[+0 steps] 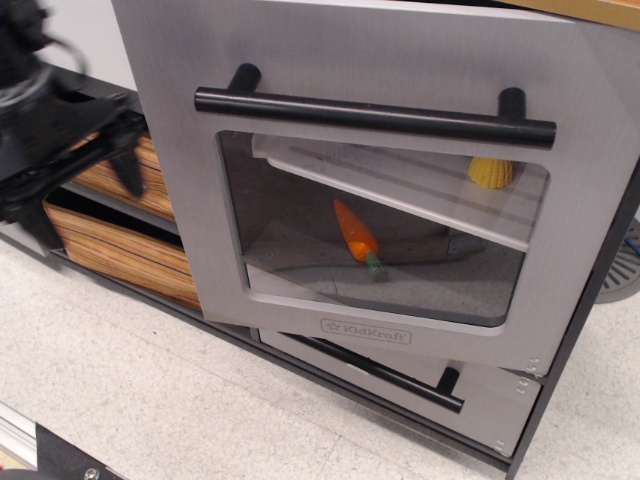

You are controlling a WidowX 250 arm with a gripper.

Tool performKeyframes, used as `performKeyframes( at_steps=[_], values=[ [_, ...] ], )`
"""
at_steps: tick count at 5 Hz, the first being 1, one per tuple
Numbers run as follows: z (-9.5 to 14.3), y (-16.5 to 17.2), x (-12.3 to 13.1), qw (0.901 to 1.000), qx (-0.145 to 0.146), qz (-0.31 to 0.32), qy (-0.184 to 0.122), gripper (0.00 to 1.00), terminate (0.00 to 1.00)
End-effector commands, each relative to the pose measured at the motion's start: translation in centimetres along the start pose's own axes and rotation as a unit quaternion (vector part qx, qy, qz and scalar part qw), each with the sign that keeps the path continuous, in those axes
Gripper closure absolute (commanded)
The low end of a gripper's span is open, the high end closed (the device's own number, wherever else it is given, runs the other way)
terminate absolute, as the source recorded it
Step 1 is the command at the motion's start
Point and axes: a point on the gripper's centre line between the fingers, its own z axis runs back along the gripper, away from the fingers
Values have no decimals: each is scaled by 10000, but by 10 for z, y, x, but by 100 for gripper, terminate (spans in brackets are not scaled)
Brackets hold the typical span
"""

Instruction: Open oven

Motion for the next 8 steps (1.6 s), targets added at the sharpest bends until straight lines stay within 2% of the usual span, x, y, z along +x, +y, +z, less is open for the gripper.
performKeyframes(
  at_steps=[1, 3, 5, 7, 8],
  values=[
    [-2, 9, 72, 9991, -260, 183, -273, 0, 0],
    [-6, -26, 101, 9915, -213, 1237, -335, 0, 0],
    [-4, -55, 74, 9967, -114, 753, -295, 0, 0],
    [-6, -35, 63, 9990, 62, -129, -420, 0, 0],
    [2, -10, 63, 9966, 214, -655, -446, 0, 0]
  ],
)
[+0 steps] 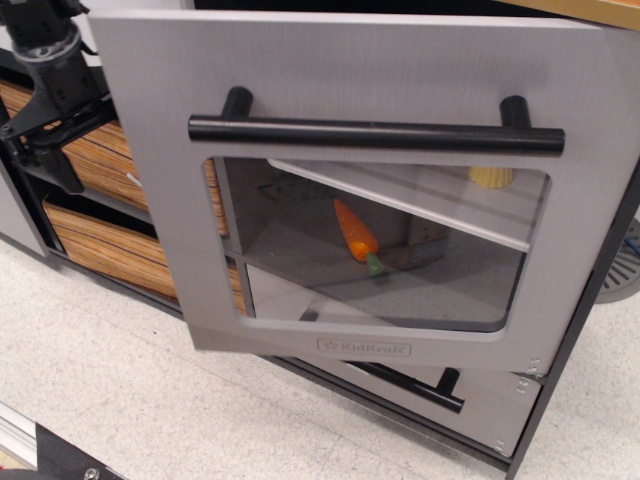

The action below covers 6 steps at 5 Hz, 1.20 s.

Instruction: Open oven

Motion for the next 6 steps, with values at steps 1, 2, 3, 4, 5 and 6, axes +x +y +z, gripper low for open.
performKeyframes(
  at_steps=[1, 2, 3, 4, 5, 6],
  values=[
    [33, 46, 3, 9910, 240, -1302, -217, 0, 0],
    [39, 51, -27, 9840, 420, -1703, 307, 0, 0],
    [43, 23, -49, 9878, 467, -1375, 570, 0, 0],
    [42, -30, -64, 9958, 244, -860, 176, 0, 0],
    [32, -69, -83, 9985, 185, -514, 46, 0, 0],
    [23, -87, -124, 9975, 257, -495, 445, 0, 0]
  ],
)
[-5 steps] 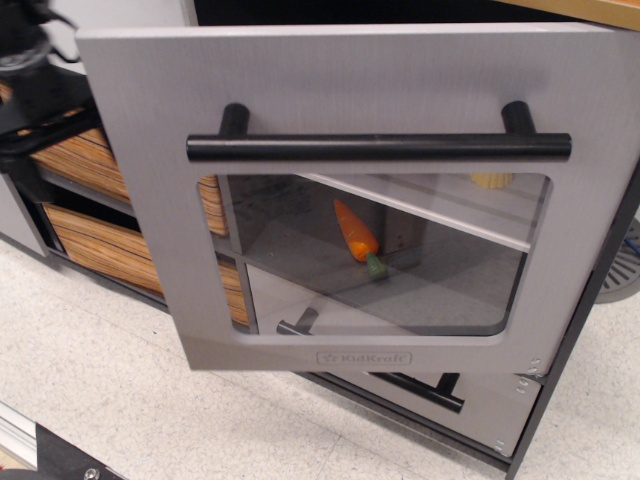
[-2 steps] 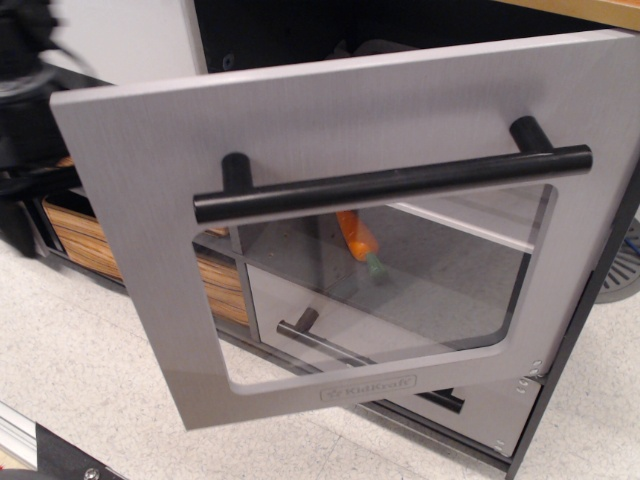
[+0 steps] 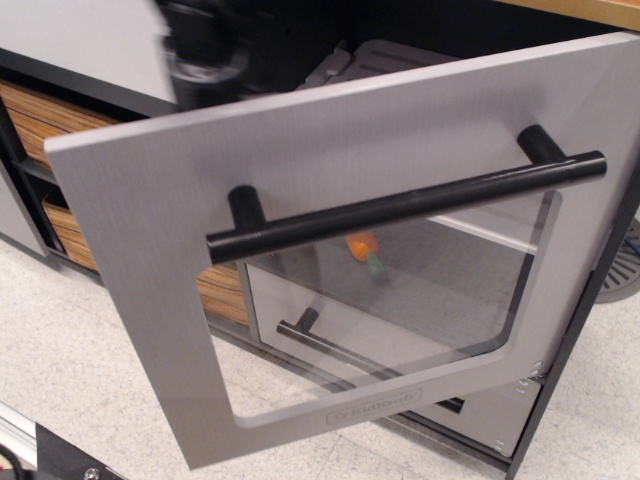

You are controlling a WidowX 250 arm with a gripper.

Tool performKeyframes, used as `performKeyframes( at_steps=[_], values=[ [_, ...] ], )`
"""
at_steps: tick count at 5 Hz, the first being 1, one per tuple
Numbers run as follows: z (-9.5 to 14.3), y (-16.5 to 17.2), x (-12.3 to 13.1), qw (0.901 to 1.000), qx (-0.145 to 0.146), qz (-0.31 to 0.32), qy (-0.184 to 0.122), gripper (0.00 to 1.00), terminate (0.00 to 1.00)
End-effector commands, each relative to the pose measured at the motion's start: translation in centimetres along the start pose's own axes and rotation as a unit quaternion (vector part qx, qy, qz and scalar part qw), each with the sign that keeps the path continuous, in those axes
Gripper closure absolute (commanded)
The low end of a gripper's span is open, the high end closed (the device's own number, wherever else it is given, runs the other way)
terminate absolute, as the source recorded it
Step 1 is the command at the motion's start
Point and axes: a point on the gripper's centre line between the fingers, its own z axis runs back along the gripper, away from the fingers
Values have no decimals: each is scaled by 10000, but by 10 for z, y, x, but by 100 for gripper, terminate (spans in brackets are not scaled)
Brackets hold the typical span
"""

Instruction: Open oven

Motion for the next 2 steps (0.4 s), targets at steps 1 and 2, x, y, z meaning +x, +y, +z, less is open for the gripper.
performKeyframes(
  at_steps=[1, 2],
  values=[
    [1, -39, -44, 9985, -138, 126, 509, 0, 0],
    [-4, -34, -62, 9955, -63, 89, 938, 0, 100]
  ],
)
